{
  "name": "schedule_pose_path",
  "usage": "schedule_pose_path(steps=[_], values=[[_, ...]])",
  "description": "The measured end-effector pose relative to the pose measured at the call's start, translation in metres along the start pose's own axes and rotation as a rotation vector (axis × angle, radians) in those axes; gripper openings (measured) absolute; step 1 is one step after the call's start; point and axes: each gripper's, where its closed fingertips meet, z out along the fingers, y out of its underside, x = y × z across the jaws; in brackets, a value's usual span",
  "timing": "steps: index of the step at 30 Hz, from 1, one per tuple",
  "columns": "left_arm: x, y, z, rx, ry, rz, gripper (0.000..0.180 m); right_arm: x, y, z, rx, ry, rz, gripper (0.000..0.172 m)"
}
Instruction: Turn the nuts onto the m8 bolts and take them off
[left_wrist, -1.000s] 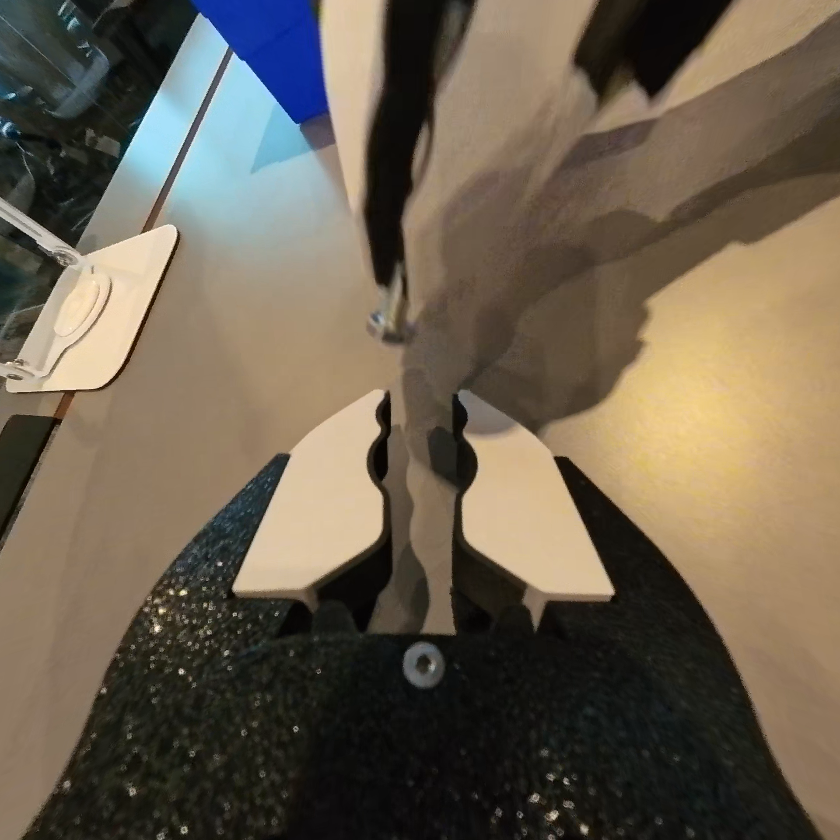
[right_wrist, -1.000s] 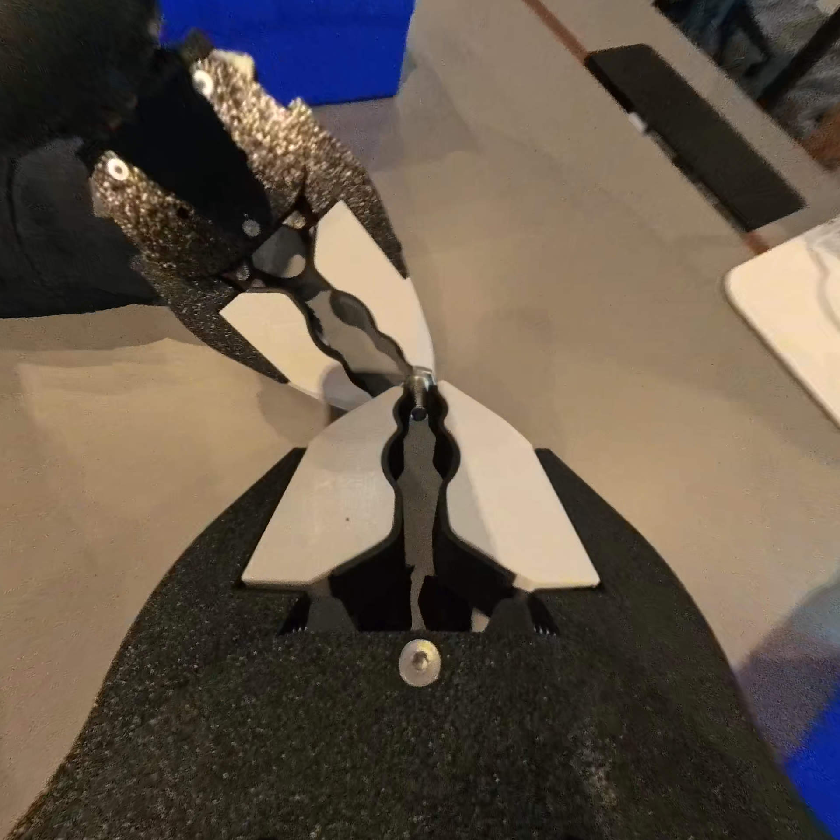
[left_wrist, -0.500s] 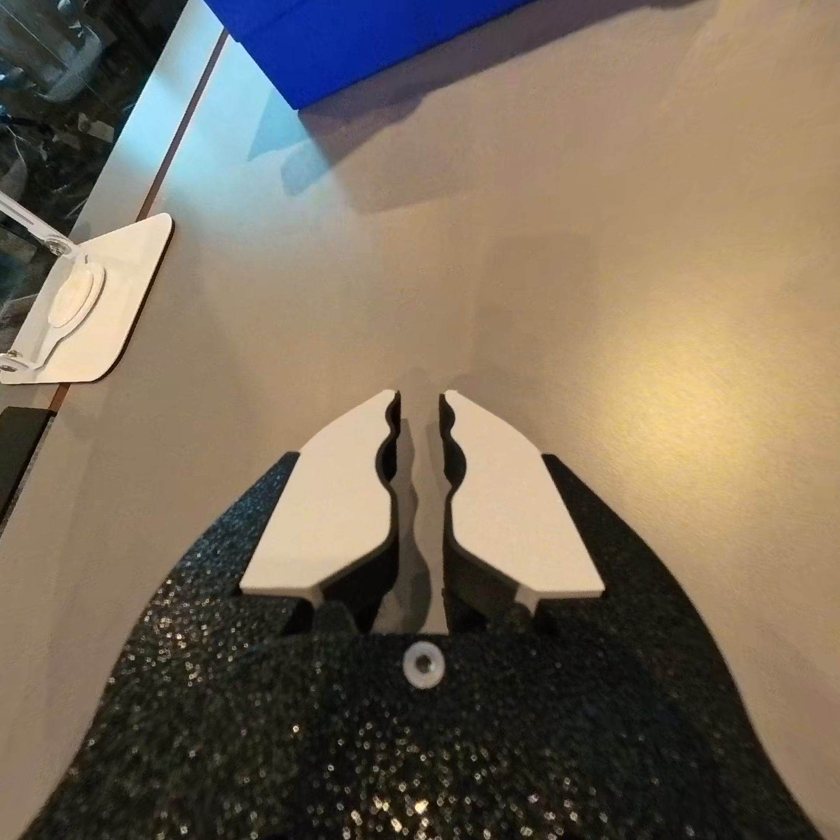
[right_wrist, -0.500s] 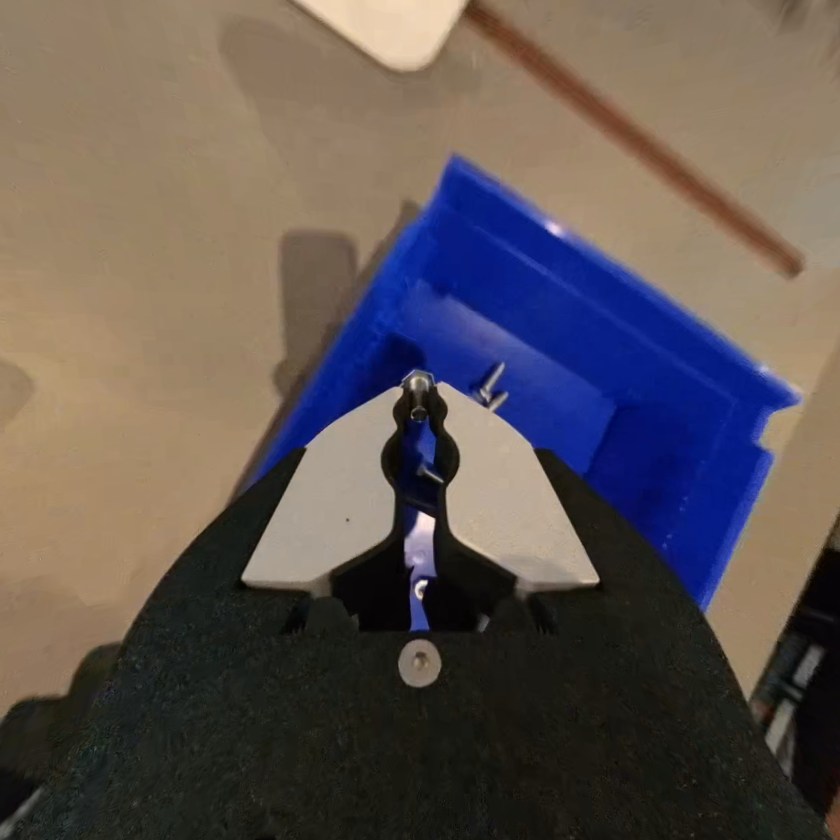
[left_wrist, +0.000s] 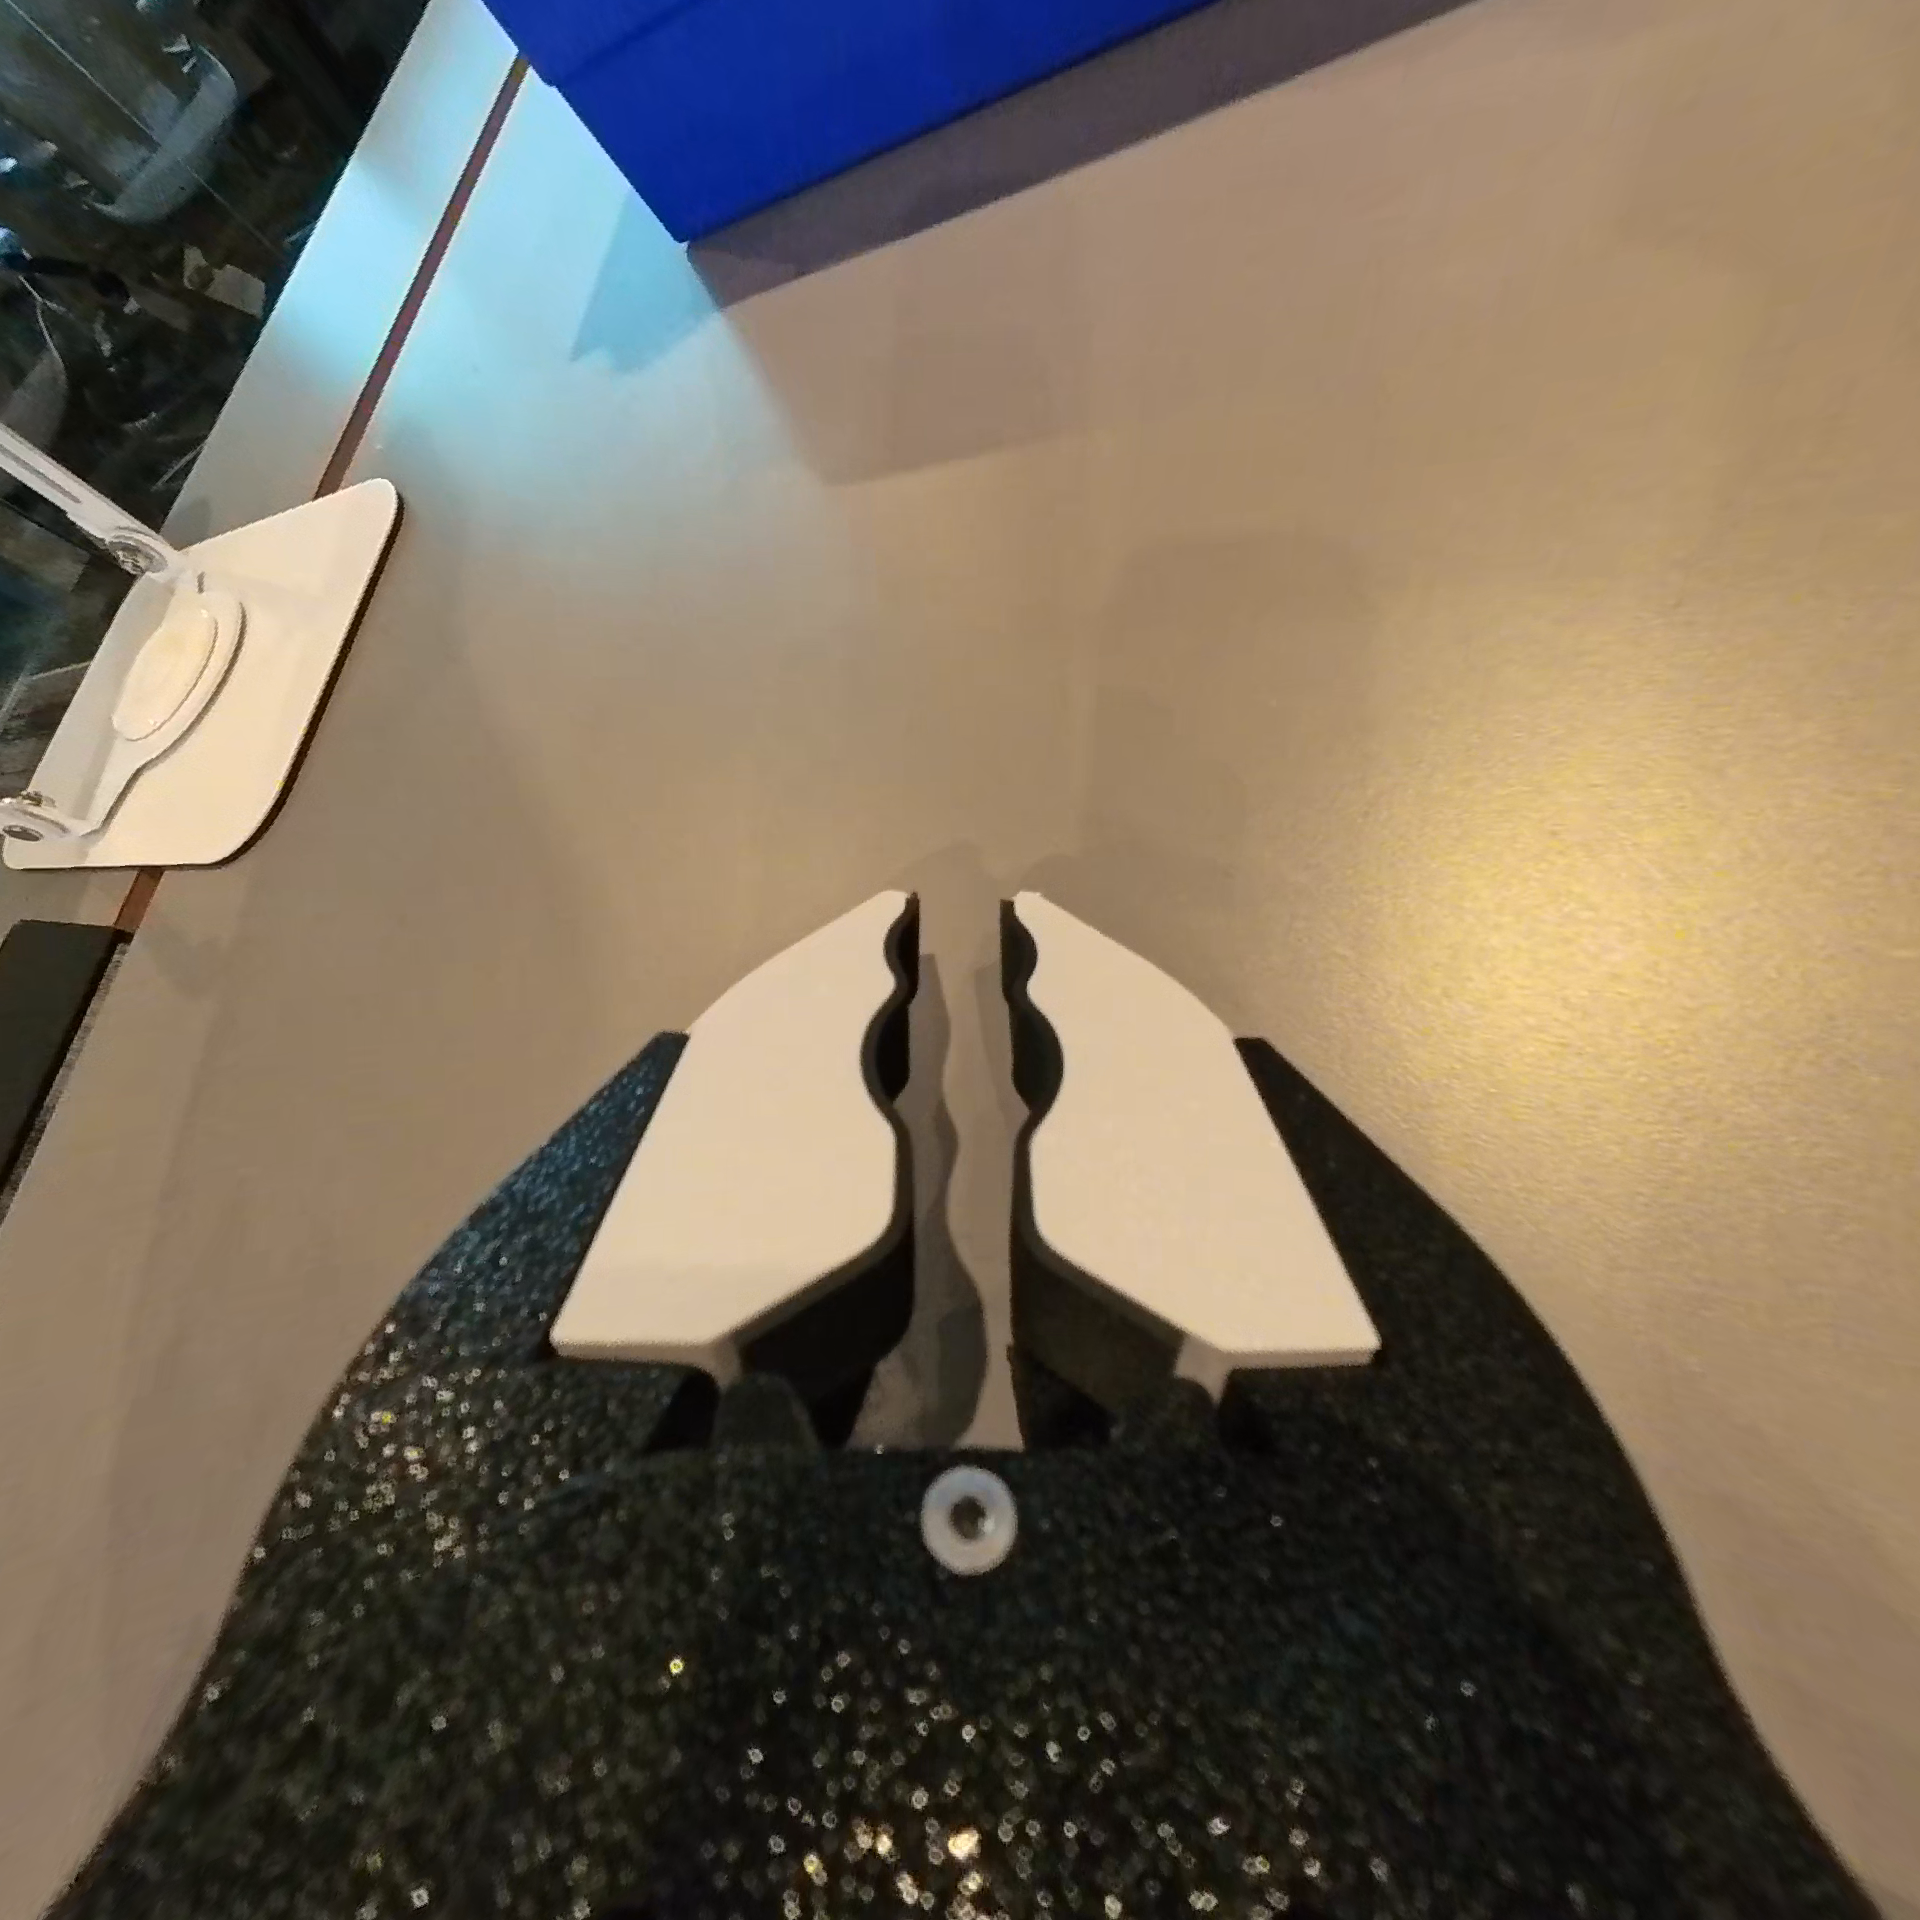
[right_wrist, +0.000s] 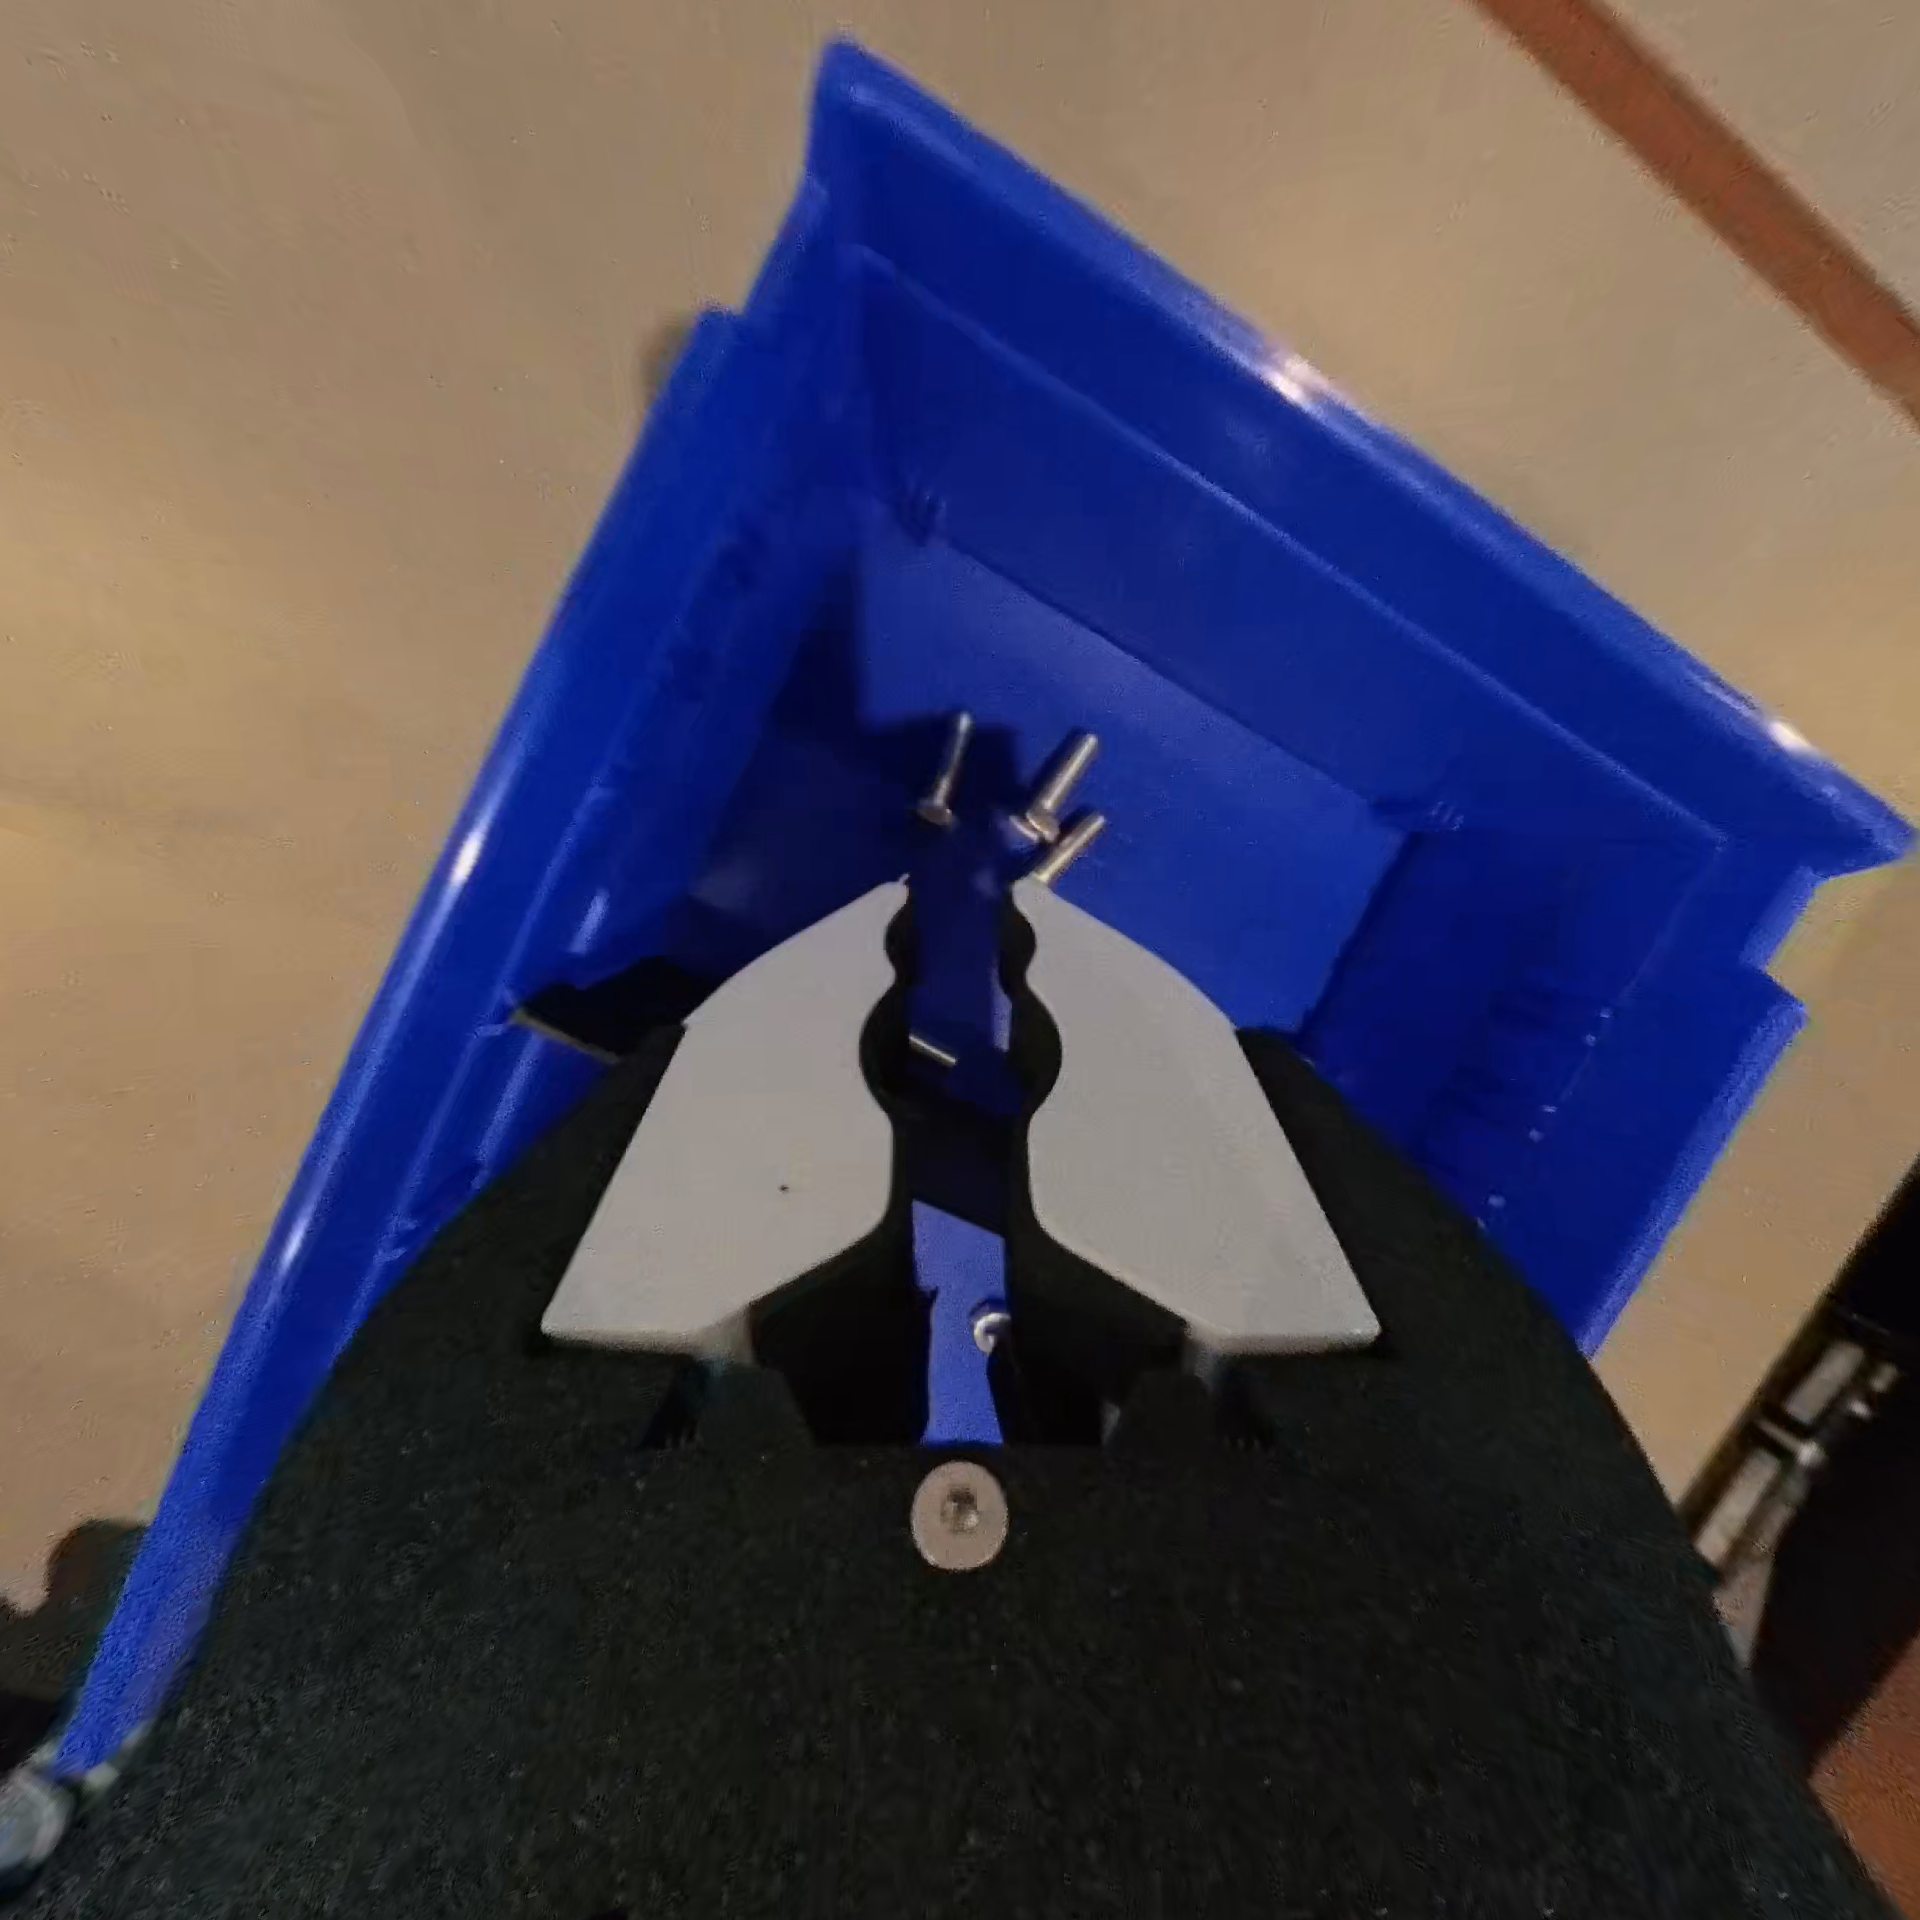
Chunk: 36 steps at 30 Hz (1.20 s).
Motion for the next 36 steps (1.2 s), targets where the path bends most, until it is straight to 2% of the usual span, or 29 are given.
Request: schedule_pose_path(steps=[3,6,10,14,17,21,24,26,28,31,35,36], values=[[0.0,0.0,0.0,-0.002,-0.002,0.001,0.014,-0.006,-0.003,-0.017,0.08,0.033,-0.01,0.0],[0.0,0.001,0.0,-0.004,-0.003,0.001,0.013,-0.011,0.002,-0.034,0.127,0.107,-0.04,0.0],[-0.001,0.002,0.001,-0.013,-0.013,0.004,0.01,-0.037,0.007,-0.059,0.249,0.114,-0.063,0.0],[-0.005,0.006,0.001,-0.041,-0.047,0.011,0.0,-0.08,0.0,-0.08,0.433,0.115,-0.119,0.0],[-0.011,0.003,-0.002,-0.031,-0.098,0.017,0.0,-0.14,-0.022,-0.093,0.666,0.048,-0.2,0.0],[-0.017,-0.009,-0.01,0.039,-0.144,-0.012,0.0,-0.21,-0.05,-0.078,0.94,0.005,-0.246,0.0],[-0.022,-0.016,-0.016,0.085,-0.175,-0.02,0.0,-0.232,-0.065,-0.05,1.098,0.049,-0.217,0.0],[-0.024,-0.017,-0.02,0.101,-0.194,-0.015,0.0,-0.244,-0.07,-0.035,1.173,0.024,-0.175,0.0],[-0.026,-0.02,-0.024,0.124,-0.204,-0.027,0.0,-0.255,-0.072,-0.033,1.149,-0.033,-0.208,0.012],[-0.03,-0.028,-0.034,0.142,-0.223,-0.04,0.0,-0.252,-0.073,-0.033,1.202,-0.014,-0.201,0.027],[-0.044,-0.037,-0.06,0.078,-0.304,-0.051,0.0,-0.248,-0.072,-0.041,1.247,-0.038,-0.149,0.039],[-0.05,-0.04,-0.069,0.079,-0.349,-0.075,0.01,-0.246,-0.072,-0.042,1.25,-0.032,-0.137,0.042]])
